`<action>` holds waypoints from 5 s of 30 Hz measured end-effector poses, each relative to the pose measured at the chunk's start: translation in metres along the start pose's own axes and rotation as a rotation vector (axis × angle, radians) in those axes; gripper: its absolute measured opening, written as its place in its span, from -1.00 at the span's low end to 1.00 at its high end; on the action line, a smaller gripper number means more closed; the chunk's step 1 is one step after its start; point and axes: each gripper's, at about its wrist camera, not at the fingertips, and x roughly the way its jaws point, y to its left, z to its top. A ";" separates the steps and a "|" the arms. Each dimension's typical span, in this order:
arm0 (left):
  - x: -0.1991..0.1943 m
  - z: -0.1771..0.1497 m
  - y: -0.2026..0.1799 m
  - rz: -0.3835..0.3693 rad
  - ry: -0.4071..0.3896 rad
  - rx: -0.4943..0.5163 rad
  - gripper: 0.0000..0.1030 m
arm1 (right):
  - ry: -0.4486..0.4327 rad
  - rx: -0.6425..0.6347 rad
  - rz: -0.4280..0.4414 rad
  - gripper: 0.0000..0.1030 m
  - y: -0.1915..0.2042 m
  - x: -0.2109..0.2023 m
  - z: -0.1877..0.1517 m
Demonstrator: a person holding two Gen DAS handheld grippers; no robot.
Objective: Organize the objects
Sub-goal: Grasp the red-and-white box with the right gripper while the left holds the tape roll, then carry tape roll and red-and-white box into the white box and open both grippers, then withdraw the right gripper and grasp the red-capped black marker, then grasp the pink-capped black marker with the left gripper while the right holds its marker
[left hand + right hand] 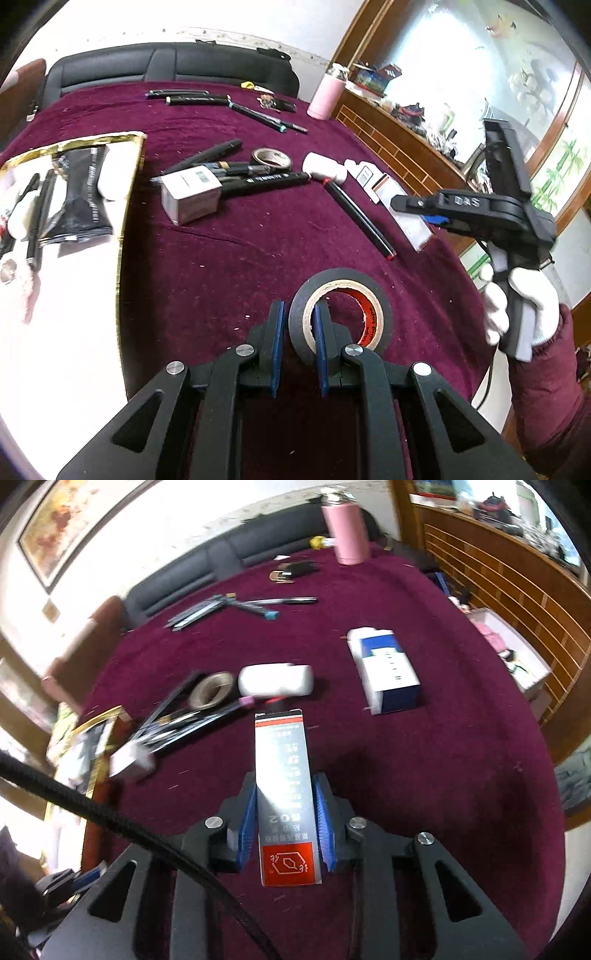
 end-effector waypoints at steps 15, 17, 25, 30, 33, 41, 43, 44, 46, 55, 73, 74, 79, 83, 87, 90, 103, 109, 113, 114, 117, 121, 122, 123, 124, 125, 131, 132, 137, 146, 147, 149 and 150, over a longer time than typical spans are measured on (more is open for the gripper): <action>-0.072 -0.013 0.098 0.160 -0.116 -0.191 -0.76 | 0.131 -0.175 0.296 -0.48 0.164 0.040 -0.024; -0.075 -0.011 0.112 0.190 -0.115 -0.203 -0.76 | 0.147 -0.194 0.312 -0.47 0.182 0.050 -0.025; -0.054 0.013 0.157 0.277 -0.022 -0.210 -0.76 | 0.215 -0.206 0.281 -0.47 0.236 0.097 -0.030; -0.030 0.023 0.170 0.284 0.071 -0.232 -0.76 | 0.237 -0.213 0.227 -0.47 0.247 0.114 -0.031; -0.027 0.025 0.174 0.278 0.083 -0.258 -0.76 | 0.237 -0.223 0.185 -0.47 0.250 0.119 -0.033; -0.043 0.015 0.195 0.264 0.027 -0.365 -0.65 | 0.211 -0.231 0.091 -0.47 0.254 0.129 -0.031; -0.043 0.013 0.196 0.231 0.015 -0.374 -0.53 | 0.215 -0.229 0.077 -0.47 0.254 0.132 -0.032; -0.044 0.013 0.196 0.223 0.010 -0.375 -0.40 | 0.216 -0.227 0.073 -0.47 0.255 0.134 -0.032; -0.044 0.014 0.196 0.222 0.004 -0.379 -0.31 | 0.201 -0.208 0.072 -0.48 0.252 0.132 -0.030; -0.073 0.015 0.189 0.174 -0.134 -0.413 -0.09 | 0.058 -0.190 0.142 -0.39 0.239 0.092 -0.021; -0.093 -0.017 0.130 0.189 -0.215 -0.423 0.22 | 0.013 -0.087 0.266 -0.39 0.193 0.062 -0.042; -0.092 -0.017 0.127 0.189 -0.212 -0.416 0.22 | 0.011 -0.080 0.270 -0.38 0.190 0.061 -0.042; -0.091 -0.012 0.108 0.199 -0.210 -0.365 0.25 | -0.012 -0.036 0.292 -0.27 0.173 0.055 -0.040; -0.093 -0.009 0.092 0.202 -0.217 -0.326 0.49 | -0.023 -0.020 0.307 -0.27 0.165 0.051 -0.041; -0.092 -0.006 0.077 0.200 -0.221 -0.299 0.49 | -0.048 -0.009 0.315 -0.27 0.153 0.043 -0.042; -0.092 -0.002 0.062 0.163 -0.239 -0.263 0.49 | -0.078 0.001 0.310 -0.27 0.143 0.034 -0.041; -0.076 0.015 0.000 -0.161 -0.238 -0.088 0.97 | -0.194 0.080 0.179 -0.17 0.062 -0.011 -0.024; -0.035 0.010 -0.001 -0.167 -0.119 -0.110 0.97 | -0.203 0.073 0.017 -0.10 0.013 -0.027 -0.020; -0.022 0.001 -0.001 -0.160 -0.063 -0.113 0.97 | -0.172 0.040 -0.042 -0.10 0.006 -0.017 -0.007; -0.021 -0.001 -0.001 -0.159 -0.056 -0.116 0.97 | -0.150 0.027 -0.036 -0.10 0.008 -0.009 -0.001; -0.023 -0.004 0.005 -0.151 -0.056 -0.128 0.97 | -0.080 0.038 -0.109 -0.10 0.005 0.016 0.012; -0.023 -0.008 0.016 -0.144 -0.057 -0.152 0.97 | 0.008 -0.006 -0.238 -0.11 0.002 0.056 0.021; -0.023 -0.009 0.019 -0.143 -0.057 -0.157 0.97 | 0.020 -0.021 -0.251 -0.11 0.003 0.062 0.022; -0.021 -0.008 0.022 -0.142 -0.055 -0.161 0.97 | 0.027 -0.034 -0.260 -0.15 0.004 0.068 0.023; -0.020 -0.008 0.023 -0.142 -0.052 -0.163 0.97 | 0.041 -0.047 -0.266 -0.25 0.004 0.074 0.024; -0.018 -0.007 0.024 -0.141 -0.049 -0.162 0.97 | 0.057 -0.052 -0.262 -0.39 0.003 0.079 0.024; -0.016 0.014 0.009 -0.147 -0.013 -0.073 0.97 | 0.079 -0.049 -0.188 -0.76 -0.002 0.073 0.013; -0.014 0.019 0.007 -0.148 -0.010 -0.058 0.97 | 0.072 -0.037 -0.184 -0.76 -0.006 0.069 0.009; 0.012 0.062 -0.016 -0.084 -0.003 0.092 0.96 | -0.017 0.066 -0.132 -0.75 -0.035 0.048 -0.009; 0.135 0.121 -0.035 0.045 0.245 0.254 0.96 | -0.079 0.135 0.023 -0.75 -0.055 0.046 -0.012; 0.142 0.122 -0.033 0.069 0.263 0.257 0.95 | -0.078 0.144 0.035 -0.75 -0.055 0.049 -0.009; 0.159 0.125 -0.028 0.098 0.299 0.258 0.94 | -0.076 0.167 0.066 -0.74 -0.059 0.052 -0.006; 0.166 0.126 -0.026 0.110 0.307 0.266 0.94 | -0.075 0.179 0.080 -0.74 -0.061 0.051 -0.006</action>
